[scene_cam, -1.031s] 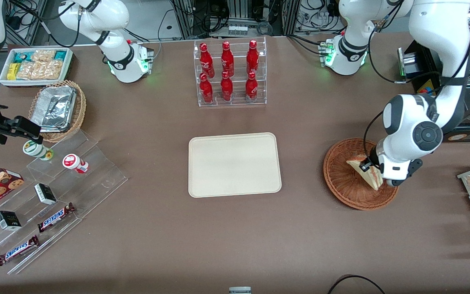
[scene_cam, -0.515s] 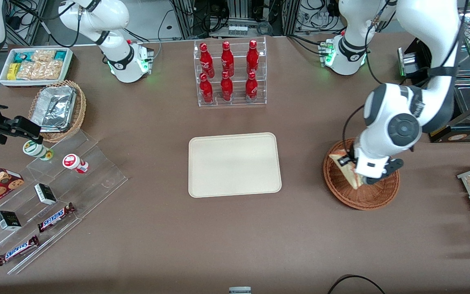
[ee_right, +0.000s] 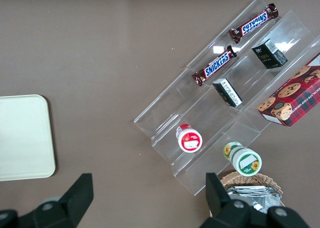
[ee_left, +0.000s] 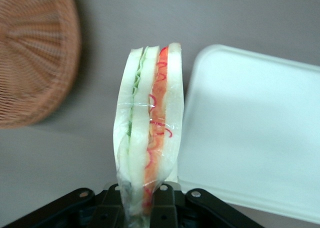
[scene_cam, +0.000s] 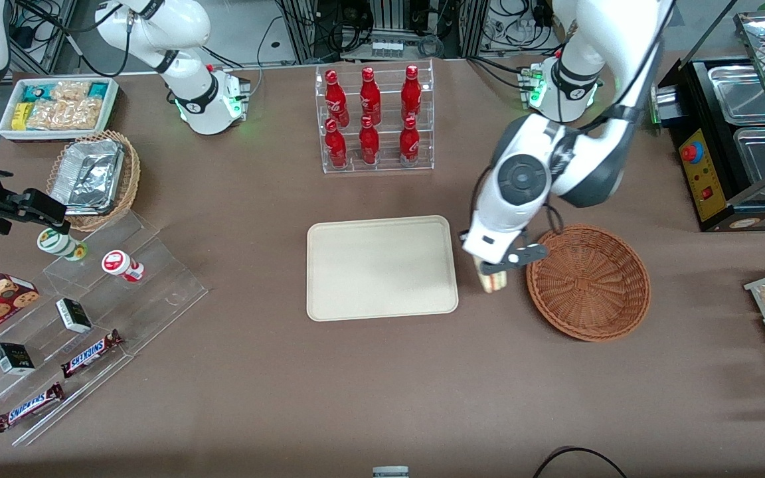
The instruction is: Place sandwich from basket to tray
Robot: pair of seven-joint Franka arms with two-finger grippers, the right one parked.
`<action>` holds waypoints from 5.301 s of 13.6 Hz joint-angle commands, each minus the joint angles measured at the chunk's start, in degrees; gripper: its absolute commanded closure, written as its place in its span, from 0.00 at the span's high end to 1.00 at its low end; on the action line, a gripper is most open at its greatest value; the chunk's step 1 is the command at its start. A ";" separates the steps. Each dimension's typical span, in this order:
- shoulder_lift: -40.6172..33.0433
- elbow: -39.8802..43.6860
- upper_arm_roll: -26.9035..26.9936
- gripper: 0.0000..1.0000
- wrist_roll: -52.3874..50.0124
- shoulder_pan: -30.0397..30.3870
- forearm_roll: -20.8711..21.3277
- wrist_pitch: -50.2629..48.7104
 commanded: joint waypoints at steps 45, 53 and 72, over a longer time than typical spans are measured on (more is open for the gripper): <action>27.19 32.33 1.38 1.00 -9.98 -16.11 1.01 -3.63; 20.07 34.27 1.20 1.00 -9.01 -14.71 0.22 -11.72; -4.71 15.73 1.64 1.00 28.68 16.04 -2.07 -26.57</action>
